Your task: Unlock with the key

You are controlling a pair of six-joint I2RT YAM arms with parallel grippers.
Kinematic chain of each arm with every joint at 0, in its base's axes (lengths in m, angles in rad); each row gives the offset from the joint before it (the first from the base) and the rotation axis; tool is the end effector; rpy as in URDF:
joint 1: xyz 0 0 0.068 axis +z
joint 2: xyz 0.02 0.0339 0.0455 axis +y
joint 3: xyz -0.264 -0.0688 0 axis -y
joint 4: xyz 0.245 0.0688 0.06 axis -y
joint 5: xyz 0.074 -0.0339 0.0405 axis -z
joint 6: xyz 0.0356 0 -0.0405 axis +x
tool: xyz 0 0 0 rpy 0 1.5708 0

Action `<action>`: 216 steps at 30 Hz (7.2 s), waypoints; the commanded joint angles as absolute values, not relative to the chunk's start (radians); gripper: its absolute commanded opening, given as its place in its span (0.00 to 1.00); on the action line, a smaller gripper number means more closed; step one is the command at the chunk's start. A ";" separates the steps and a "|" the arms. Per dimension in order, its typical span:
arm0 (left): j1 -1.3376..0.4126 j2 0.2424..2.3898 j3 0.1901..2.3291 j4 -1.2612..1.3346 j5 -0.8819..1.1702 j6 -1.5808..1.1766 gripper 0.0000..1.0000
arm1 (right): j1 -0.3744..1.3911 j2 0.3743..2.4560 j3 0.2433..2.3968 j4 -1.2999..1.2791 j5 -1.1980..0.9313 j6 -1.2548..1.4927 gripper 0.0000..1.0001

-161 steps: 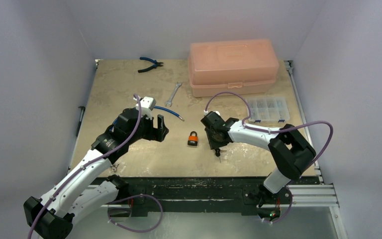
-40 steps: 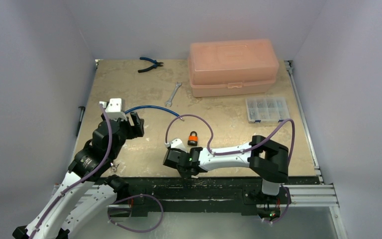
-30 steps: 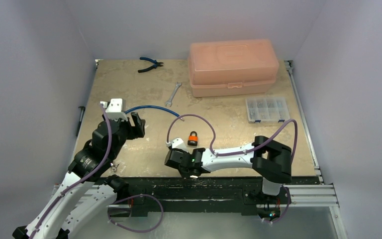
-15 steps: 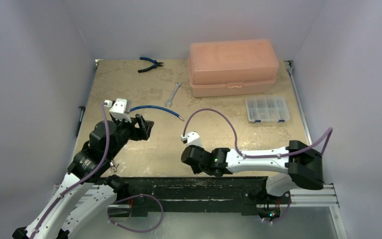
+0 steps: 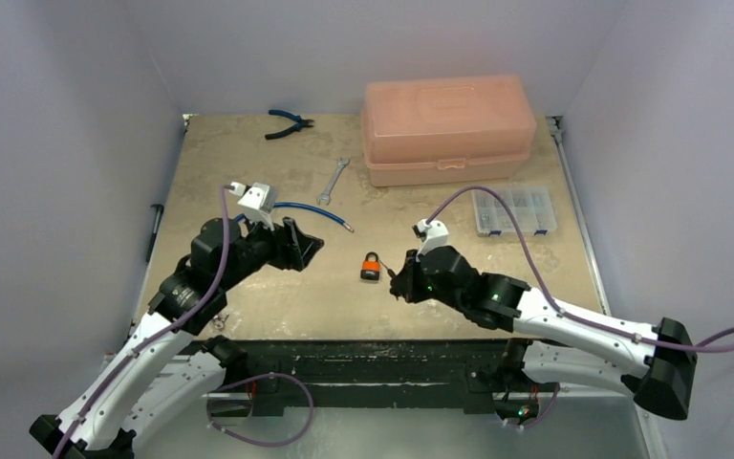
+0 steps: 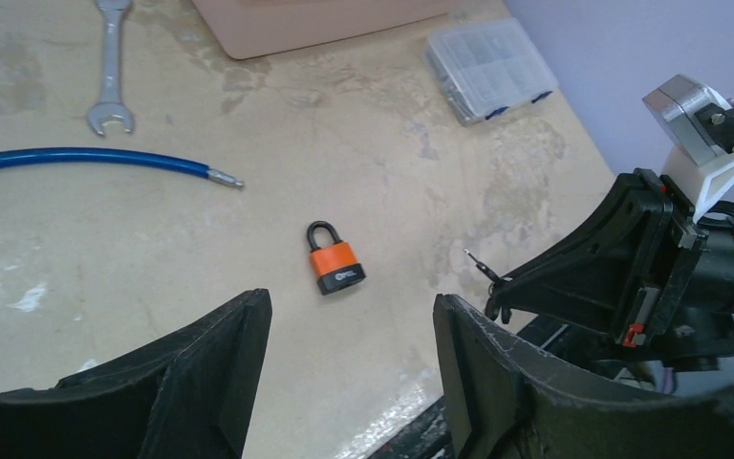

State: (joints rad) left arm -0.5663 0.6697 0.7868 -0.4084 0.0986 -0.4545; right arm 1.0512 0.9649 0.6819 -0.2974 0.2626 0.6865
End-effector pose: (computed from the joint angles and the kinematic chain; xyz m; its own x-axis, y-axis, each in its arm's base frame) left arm 0.1282 -0.0857 0.3342 -0.4871 -0.2080 -0.8482 0.4448 0.7767 -0.4459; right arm 0.1134 0.1797 0.2603 -0.6736 0.0552 -0.7370 -0.3924 0.8183 0.4199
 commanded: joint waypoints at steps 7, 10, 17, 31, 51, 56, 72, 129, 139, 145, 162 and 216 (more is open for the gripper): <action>-0.569 0.762 0.832 -0.289 0.243 -0.686 0.63 | 0.924 0.856 0.711 -0.180 -0.067 0.690 0.00; -0.571 0.788 0.806 -0.234 0.286 -0.773 0.62 | 0.915 0.845 0.721 -0.167 -0.095 0.691 0.00; -0.572 0.796 0.698 -0.085 0.331 -0.900 0.63 | 0.909 0.878 0.728 -0.168 -0.091 0.702 0.00; -0.613 0.865 0.617 0.082 0.353 -0.970 0.74 | 0.908 0.923 0.747 -0.202 -0.019 0.701 0.00; -0.723 0.972 0.620 0.164 0.268 -0.991 0.59 | 0.908 0.934 0.770 -0.224 -0.002 0.682 0.00; -0.732 1.009 0.612 0.196 0.237 -1.020 0.51 | 0.908 0.935 0.774 -0.231 -0.003 0.675 0.00; -0.744 1.095 0.629 0.250 0.250 -1.040 0.09 | 0.908 0.953 0.786 -0.220 -0.002 0.661 0.00; -0.746 0.927 0.755 0.288 0.373 -0.956 0.00 | 0.848 0.761 0.681 0.119 -0.225 0.679 0.58; -0.746 0.925 0.756 0.298 0.374 -0.961 0.00 | 0.848 0.781 0.677 0.126 -0.215 0.678 0.47; -0.745 0.925 0.755 0.295 0.372 -0.961 0.00 | 0.848 0.793 0.677 0.129 -0.216 0.678 0.35; -0.744 0.917 0.791 0.157 0.293 -0.896 0.33 | 0.848 0.781 0.662 0.117 -0.218 0.693 0.00; -0.903 1.830 1.246 -0.544 -0.265 -0.816 0.66 | 0.847 0.500 0.666 -0.408 0.138 0.696 0.00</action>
